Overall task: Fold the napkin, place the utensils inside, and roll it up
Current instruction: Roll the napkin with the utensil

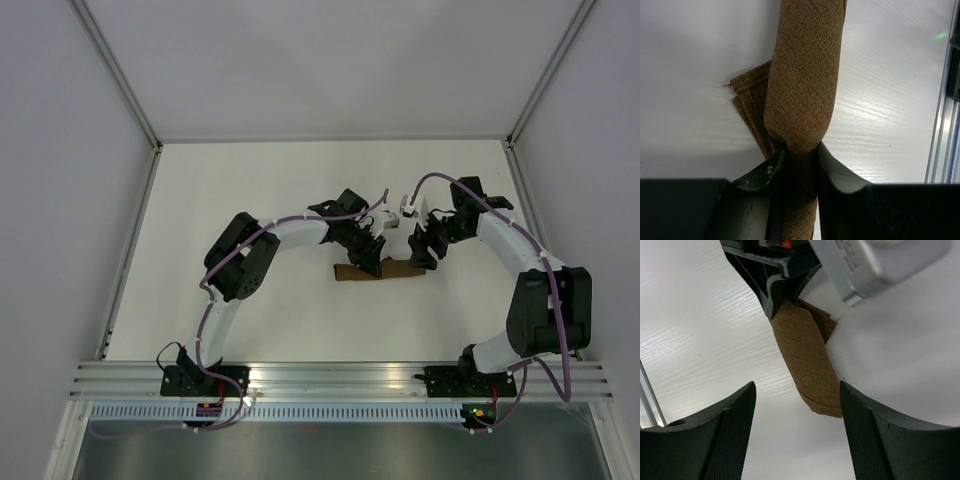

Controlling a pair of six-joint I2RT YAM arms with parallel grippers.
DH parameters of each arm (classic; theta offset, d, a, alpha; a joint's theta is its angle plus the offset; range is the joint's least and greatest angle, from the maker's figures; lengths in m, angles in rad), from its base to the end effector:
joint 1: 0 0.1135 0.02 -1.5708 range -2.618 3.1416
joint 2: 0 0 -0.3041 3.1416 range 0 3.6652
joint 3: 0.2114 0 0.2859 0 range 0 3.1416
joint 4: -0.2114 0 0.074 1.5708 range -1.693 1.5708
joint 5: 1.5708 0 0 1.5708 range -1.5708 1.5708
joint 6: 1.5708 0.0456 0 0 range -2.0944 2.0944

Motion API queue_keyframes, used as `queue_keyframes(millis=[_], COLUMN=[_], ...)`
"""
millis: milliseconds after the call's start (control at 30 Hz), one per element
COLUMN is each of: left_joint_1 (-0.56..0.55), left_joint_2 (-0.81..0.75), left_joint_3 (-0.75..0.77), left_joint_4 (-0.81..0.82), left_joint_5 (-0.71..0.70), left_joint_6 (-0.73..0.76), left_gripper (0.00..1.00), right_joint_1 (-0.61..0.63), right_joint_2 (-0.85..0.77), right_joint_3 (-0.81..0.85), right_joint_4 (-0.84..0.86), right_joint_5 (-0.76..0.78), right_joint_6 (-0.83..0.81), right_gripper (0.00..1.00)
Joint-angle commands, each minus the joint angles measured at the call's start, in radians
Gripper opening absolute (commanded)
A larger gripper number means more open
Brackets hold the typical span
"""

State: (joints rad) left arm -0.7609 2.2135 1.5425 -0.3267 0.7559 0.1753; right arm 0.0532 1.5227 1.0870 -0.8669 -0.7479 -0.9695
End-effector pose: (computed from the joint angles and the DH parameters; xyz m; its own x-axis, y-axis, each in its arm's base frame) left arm 0.3526 -0.3789 0.1400 -0.4647 0.6177 -0.6344 0.8654 0.1653 -0.4730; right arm 0.3105 0.0476 0.2501 -0.3642 -0.6248 -0.6907 -0.9179 0.3665 0.1525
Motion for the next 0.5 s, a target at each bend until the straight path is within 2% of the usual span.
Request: queue_keyframes(millis=[0, 200, 467], left_joint_1=[0.003, 0.009, 0.025], left_joint_2=[0.086, 0.109, 0.155], left_joint_3=[-0.016, 0.007, 0.071], left_joint_4=[-0.147, -0.172, -0.235], left_joint_5=[-0.018, 0.000, 0.037], left_joint_6=[-0.019, -0.019, -0.004], left_gripper=[0.17, 0.17, 0.17], right_joint_1=[0.043, 0.138, 0.261], right_joint_2=[-0.056, -0.096, -0.148], right_joint_3=[-0.036, -0.120, -0.249], right_joint_4=[0.069, 0.161, 0.399], right_joint_5=[0.025, 0.139, 0.309], right_joint_6=[-0.026, -0.009, -0.001], right_gripper=[0.73, 0.73, 0.76])
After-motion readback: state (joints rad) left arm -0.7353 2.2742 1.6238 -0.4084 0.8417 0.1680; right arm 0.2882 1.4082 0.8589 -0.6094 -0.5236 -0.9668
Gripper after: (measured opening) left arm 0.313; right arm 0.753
